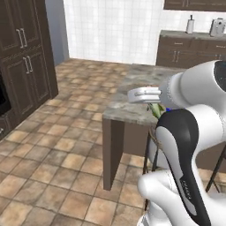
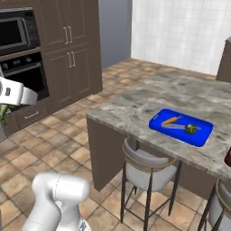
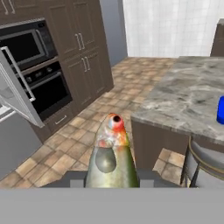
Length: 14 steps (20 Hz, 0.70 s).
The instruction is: Gather the broccoli and carrot from the fridge and place them on a tray on the dining counter. Then gather the fish and chicken drumstick from the fridge and place them on the other tray.
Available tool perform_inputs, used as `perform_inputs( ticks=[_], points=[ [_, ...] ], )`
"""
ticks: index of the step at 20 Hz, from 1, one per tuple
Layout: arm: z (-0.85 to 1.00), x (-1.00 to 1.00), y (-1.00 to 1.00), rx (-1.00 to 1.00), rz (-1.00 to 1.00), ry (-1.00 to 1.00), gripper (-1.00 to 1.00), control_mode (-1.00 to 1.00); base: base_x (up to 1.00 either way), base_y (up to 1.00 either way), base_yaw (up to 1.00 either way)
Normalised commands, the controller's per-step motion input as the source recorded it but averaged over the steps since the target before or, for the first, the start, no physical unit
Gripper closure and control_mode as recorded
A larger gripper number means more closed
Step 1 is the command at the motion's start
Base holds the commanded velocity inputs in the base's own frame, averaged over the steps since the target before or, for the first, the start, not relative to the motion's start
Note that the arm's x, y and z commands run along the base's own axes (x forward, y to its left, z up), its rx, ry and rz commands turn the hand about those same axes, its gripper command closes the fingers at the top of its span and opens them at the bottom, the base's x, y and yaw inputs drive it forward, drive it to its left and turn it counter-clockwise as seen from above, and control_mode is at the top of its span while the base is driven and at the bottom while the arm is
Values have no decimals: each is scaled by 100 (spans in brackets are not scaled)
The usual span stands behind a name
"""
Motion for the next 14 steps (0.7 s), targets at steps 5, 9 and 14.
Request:
perform_inputs(
  ticks=[5,9,14],
  points=[
    [0,0,0,0,0,0,100,100,-10,-54,-26],
    [0,0,0,0,0,0,100,100,0,-52,-27],
    [0,0,0,0,0,0,100,100,4,-49,-29]
  ],
)
